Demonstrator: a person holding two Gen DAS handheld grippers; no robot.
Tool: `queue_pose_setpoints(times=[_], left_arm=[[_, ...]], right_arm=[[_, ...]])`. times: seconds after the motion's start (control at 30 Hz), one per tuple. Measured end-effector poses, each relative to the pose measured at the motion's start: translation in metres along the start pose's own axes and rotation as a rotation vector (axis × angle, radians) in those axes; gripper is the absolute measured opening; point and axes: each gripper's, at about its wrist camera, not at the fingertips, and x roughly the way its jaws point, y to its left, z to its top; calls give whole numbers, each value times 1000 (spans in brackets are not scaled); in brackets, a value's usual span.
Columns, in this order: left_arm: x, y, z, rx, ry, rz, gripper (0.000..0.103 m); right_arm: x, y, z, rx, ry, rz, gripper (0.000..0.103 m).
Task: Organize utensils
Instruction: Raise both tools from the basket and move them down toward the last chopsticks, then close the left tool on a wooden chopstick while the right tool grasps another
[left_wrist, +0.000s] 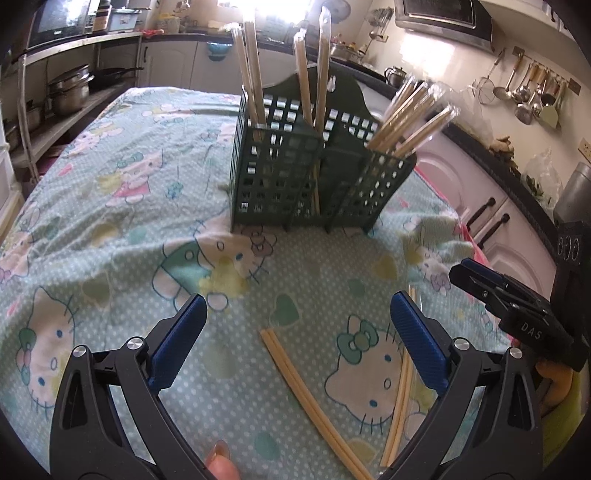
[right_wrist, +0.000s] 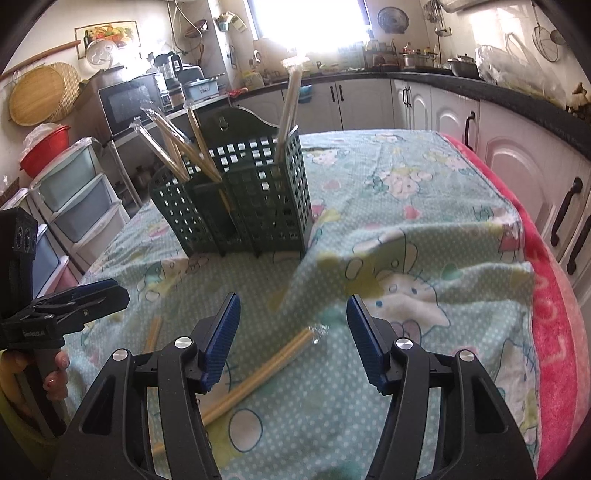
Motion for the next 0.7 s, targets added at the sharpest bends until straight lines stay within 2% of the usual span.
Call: queue_pose_setpoints(times=[0.17, 0.33, 0.7], left_arm=[[11, 3, -12, -20, 55, -31, 74], [22, 5, -25, -39, 118, -59, 48], [34, 11, -31, -68, 162, -58, 46]], right_arm=[[7, 0, -6, 8, 31, 22, 58], [19, 0, -13, 19, 75, 49, 55], [47, -8, -18, 64, 143, 67, 53]])
